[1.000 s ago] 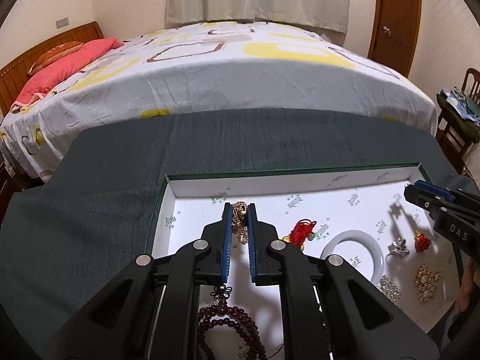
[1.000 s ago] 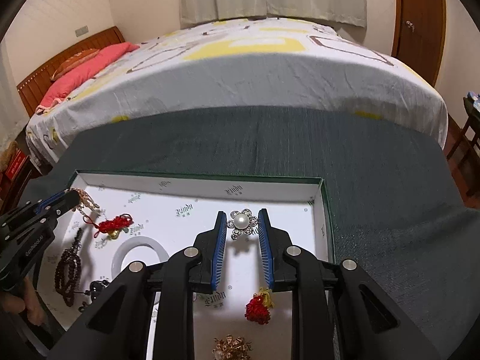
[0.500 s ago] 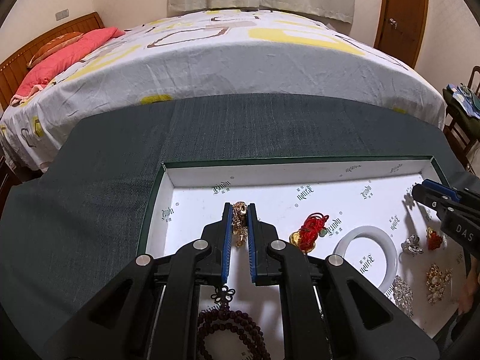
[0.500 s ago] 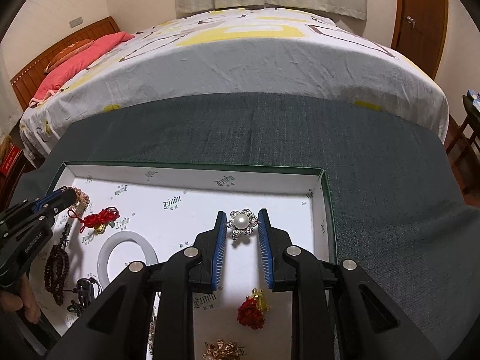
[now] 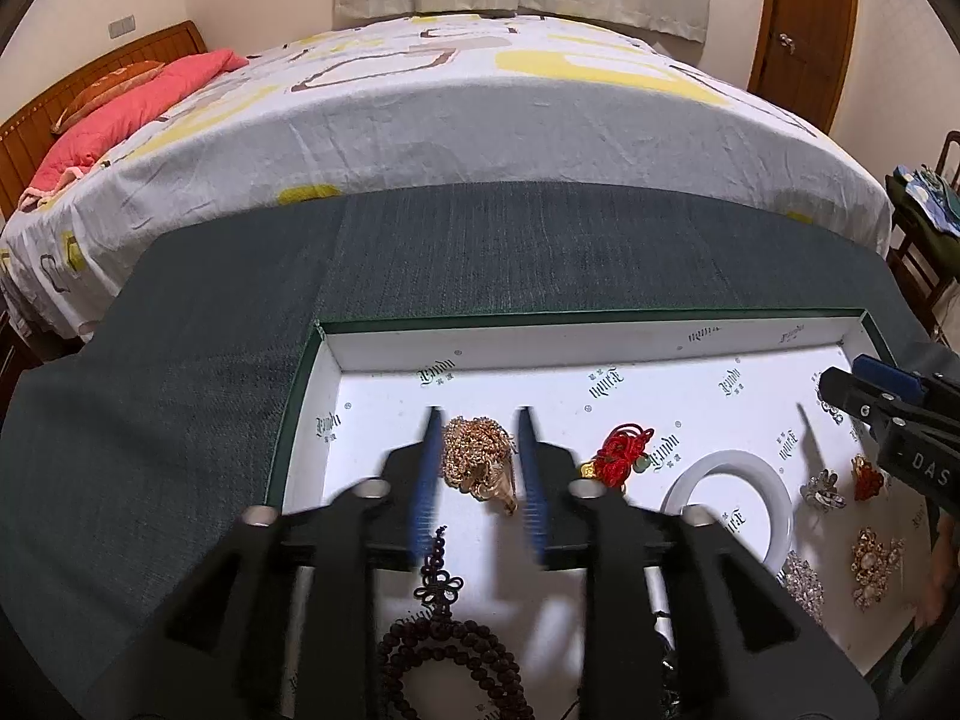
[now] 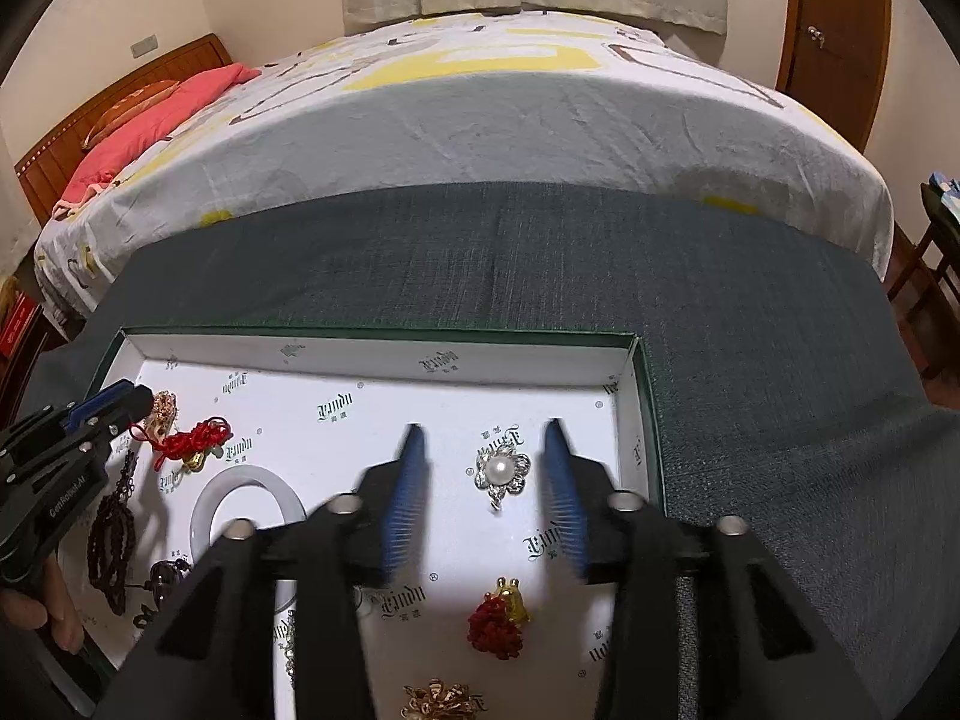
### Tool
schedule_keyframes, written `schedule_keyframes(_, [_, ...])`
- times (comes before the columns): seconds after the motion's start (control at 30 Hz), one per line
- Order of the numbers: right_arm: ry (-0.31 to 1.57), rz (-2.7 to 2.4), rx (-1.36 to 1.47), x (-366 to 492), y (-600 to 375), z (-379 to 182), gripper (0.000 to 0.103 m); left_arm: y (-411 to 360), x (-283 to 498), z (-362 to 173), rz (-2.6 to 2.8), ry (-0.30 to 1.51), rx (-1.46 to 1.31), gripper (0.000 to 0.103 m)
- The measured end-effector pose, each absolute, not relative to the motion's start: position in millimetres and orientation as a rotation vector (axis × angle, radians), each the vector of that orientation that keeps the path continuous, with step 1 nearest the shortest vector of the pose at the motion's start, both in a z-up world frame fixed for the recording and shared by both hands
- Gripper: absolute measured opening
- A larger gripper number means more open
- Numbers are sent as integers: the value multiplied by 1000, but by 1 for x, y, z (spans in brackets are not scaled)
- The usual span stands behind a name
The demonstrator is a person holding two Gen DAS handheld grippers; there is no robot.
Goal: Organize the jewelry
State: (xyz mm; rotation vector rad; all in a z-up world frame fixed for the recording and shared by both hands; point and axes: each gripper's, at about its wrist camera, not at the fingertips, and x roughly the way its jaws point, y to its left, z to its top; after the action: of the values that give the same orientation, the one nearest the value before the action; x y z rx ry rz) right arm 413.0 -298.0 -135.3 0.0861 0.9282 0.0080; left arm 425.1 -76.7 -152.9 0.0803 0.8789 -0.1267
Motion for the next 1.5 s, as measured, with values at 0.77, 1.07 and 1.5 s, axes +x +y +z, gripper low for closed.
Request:
schedule_keyframes(0.77, [840, -24, 94, 397, -304, -127, 74, -83, 414, -141, -115, 806, 103, 85])
schedule_keyframes(1.07, [768, -37, 99, 387, -305, -118, 76, -77, 403, -132, -132, 731, 61, 90])
schedule_keyframes(1.5, [672, -57, 21, 325, -289, -89, 79, -66, 346, -106, -103, 708, 68, 91])
